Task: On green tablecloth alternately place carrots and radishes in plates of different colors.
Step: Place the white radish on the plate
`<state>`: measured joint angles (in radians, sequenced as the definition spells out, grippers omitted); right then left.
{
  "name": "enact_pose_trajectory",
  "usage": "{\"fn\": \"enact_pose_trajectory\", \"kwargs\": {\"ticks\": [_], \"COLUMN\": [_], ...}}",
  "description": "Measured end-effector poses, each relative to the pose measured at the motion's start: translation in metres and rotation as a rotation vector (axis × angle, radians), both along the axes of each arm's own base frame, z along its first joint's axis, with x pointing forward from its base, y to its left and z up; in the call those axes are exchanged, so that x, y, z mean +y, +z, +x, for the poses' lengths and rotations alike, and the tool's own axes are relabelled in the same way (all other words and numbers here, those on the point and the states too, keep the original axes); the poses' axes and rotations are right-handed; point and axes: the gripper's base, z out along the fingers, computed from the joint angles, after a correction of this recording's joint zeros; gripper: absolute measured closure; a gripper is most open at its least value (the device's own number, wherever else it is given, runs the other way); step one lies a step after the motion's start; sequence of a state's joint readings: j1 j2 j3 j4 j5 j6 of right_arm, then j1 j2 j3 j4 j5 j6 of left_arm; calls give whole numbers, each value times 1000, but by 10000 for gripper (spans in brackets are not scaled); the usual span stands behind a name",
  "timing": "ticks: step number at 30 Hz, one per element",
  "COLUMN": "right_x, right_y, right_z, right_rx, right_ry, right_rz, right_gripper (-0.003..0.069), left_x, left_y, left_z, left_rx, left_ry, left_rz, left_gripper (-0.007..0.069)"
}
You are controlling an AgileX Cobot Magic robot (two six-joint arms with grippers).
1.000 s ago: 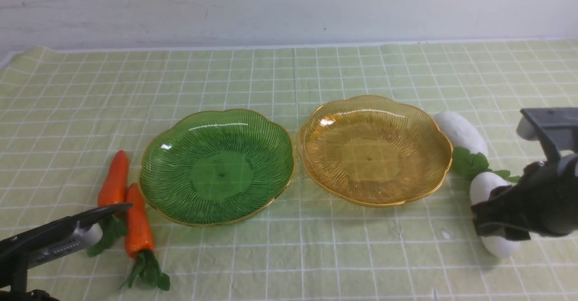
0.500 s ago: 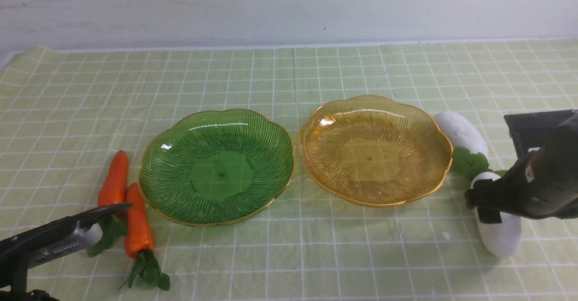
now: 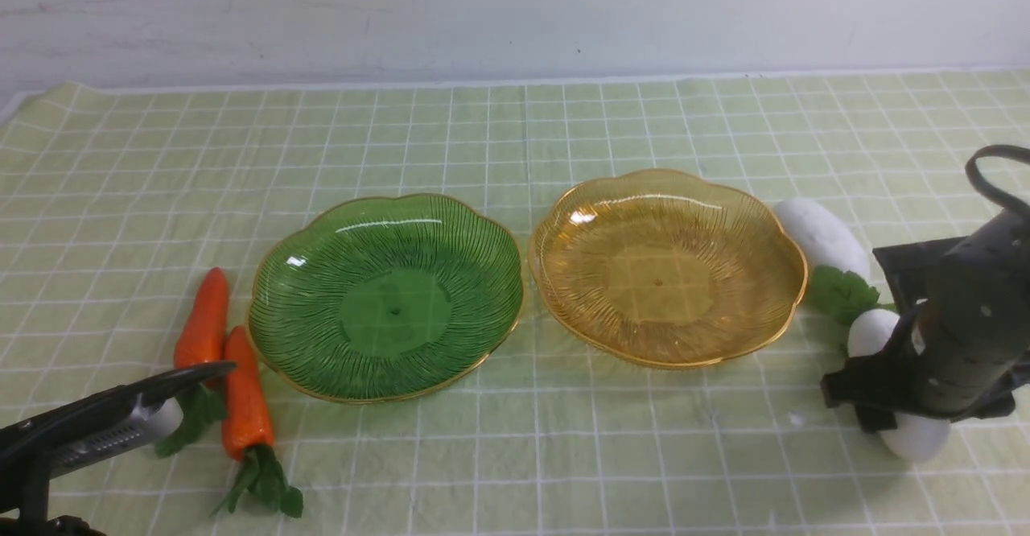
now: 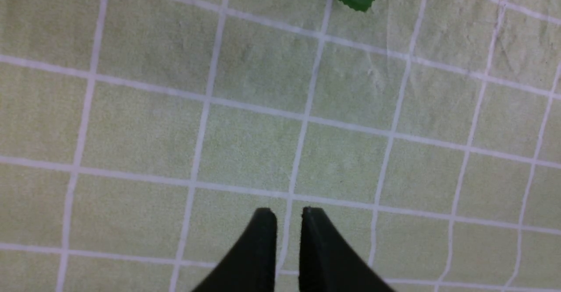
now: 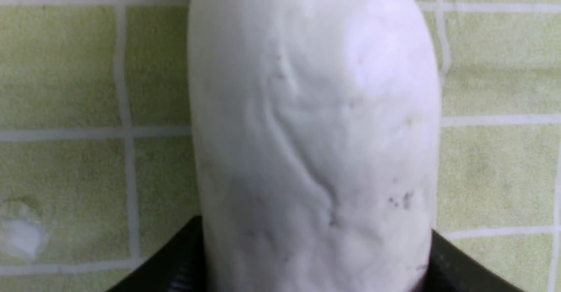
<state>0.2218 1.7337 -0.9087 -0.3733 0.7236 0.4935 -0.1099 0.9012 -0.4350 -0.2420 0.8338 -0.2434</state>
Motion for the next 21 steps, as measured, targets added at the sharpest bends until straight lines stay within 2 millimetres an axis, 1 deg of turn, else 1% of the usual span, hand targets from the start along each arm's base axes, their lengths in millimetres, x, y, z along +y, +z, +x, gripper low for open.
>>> {"fn": "enact_pose_trajectory", "kwargs": {"ticks": [1,2,4,5,6,7,8,11,12,13,14,15,16,17,18,21], "right_x": [-1,-1,-3,-3,-3,-3,-2,8,9,17,24,26,36,42,42,54], "right_y": [8,9,33,43,48,68,78,107,108,114,116,116,112,108,107,81], "right_z": [-2,-2,-4,-4,-4,-4,-3,3,3,8,12,13,20,24,25,40], "right_rx": [-5,-5,-30,-47,-61,-105,-134,-230,-236,-276,-303,-306,-334,-343,-344,-336], "right_ry": [-7,-10,-40,-46,-49,-65,-68,-15,-7,45,86,92,141,162,164,199], "right_rz": [-4,-4,-4,-2,2,24,43,120,125,162,193,198,237,252,254,273], "right_gripper": [194,194,194,194,194,194,194,194,194,194,194,194,194,194,194,194], "left_x": [0,0,0,0,0,0,0,0,0,0,0,0,0,0,0,0], "left_y": [0,0,0,0,0,0,0,0,0,0,0,0,0,0,0,0], "left_z": [0,0,0,0,0,0,0,0,0,0,0,0,0,0,0,0], "left_rx": [0,0,0,0,0,0,0,1,1,1,1,1,1,1,1,1], "left_ry": [0,0,0,0,0,0,0,0,0,0,0,0,0,0,0,0], "left_rz": [0,0,0,0,0,0,0,0,0,0,0,0,0,0,0,0], "left_gripper": [558,558,558,558,558,558,558,558,558,558,558,558,558,558,558,558]}}
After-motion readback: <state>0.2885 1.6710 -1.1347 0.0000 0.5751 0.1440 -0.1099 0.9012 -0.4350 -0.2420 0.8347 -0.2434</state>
